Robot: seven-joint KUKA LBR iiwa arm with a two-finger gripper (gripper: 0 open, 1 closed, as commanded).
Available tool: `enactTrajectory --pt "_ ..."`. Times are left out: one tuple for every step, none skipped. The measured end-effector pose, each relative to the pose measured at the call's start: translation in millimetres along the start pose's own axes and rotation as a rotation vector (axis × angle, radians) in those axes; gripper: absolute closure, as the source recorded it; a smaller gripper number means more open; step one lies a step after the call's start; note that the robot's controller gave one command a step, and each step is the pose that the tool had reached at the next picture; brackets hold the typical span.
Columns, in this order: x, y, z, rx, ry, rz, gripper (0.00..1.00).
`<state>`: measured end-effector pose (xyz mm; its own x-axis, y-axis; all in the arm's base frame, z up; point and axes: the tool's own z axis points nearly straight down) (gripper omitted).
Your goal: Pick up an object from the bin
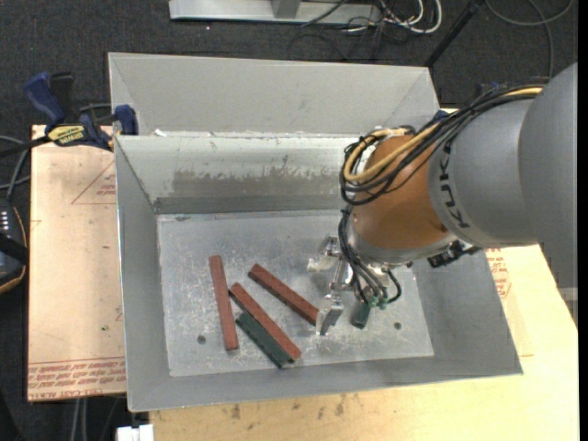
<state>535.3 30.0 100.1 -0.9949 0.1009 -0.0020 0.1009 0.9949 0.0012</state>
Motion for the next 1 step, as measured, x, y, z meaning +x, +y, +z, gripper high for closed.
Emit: enactTrajectory --pt "-5.8 9.2 25.3 0.0 -0.005 0.049 0.0"
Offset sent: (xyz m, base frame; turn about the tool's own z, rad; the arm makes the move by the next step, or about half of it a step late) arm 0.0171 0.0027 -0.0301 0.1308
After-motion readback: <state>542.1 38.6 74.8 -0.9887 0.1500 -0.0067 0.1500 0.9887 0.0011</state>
